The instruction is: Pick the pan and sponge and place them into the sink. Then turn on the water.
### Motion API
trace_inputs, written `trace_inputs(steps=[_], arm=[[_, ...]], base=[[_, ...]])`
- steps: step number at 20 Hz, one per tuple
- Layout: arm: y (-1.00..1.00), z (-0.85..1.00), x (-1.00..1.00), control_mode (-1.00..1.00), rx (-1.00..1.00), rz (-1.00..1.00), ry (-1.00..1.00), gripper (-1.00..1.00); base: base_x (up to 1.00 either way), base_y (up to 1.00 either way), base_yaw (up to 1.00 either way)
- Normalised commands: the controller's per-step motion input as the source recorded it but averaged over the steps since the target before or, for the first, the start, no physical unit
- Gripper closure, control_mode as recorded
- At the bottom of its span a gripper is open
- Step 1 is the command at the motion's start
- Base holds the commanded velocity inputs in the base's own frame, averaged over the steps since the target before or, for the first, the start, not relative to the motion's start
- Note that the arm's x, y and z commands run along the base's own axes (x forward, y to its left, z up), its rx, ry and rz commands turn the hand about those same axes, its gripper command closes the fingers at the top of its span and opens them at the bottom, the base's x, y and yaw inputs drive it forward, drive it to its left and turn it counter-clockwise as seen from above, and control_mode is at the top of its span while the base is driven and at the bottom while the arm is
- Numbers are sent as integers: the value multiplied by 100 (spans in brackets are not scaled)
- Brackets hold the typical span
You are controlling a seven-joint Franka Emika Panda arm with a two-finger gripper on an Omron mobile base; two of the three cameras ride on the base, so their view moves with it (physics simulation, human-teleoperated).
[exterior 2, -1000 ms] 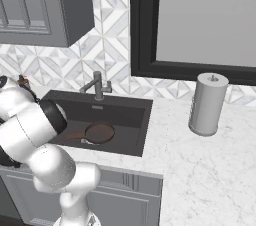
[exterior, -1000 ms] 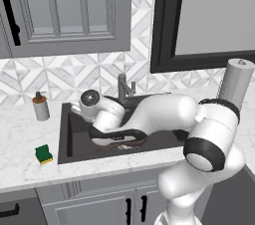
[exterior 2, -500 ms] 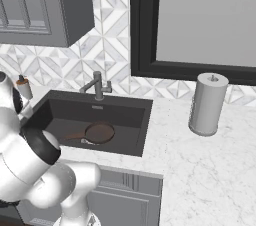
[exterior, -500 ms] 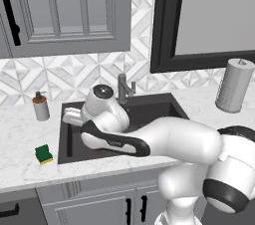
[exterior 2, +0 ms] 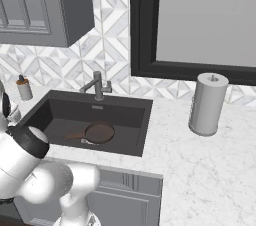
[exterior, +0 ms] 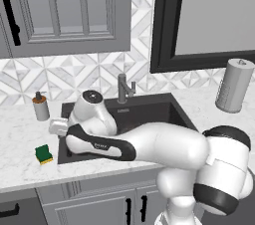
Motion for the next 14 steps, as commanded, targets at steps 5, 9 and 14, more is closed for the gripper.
trace_inputs(steps=[5, 9, 14], arm=[[51, -1, 3, -100, -14, 15, 1, -100], [33, -16, 8, -100, -15, 15, 1, -100], [31, -42, 22, -100, -9, 14, 8, -100]], base=[[0, 0, 0], [0, 0, 0], [0, 0, 0]])
